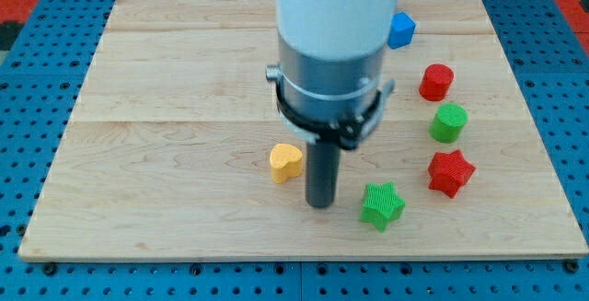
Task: Push the green star slightly up
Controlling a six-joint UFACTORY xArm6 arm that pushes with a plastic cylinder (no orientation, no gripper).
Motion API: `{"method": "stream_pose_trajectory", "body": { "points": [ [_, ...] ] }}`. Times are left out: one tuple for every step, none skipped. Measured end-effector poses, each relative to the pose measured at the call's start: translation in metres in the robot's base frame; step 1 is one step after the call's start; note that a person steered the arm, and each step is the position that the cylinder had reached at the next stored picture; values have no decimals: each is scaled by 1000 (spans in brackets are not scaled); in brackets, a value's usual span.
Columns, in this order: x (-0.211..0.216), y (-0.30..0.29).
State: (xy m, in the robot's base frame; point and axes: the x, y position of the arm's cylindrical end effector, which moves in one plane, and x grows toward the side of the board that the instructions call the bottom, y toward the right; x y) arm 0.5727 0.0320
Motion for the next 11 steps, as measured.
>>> {"method": "stream_pose_trajectory", "body": {
  "points": [
    [34, 26],
    [46, 52],
    [46, 50],
    [46, 49],
    [46, 49],
    [37, 42],
    [17, 42],
    [14, 56],
    [14, 80],
    [14, 48],
    [6, 2]
  ]
}}
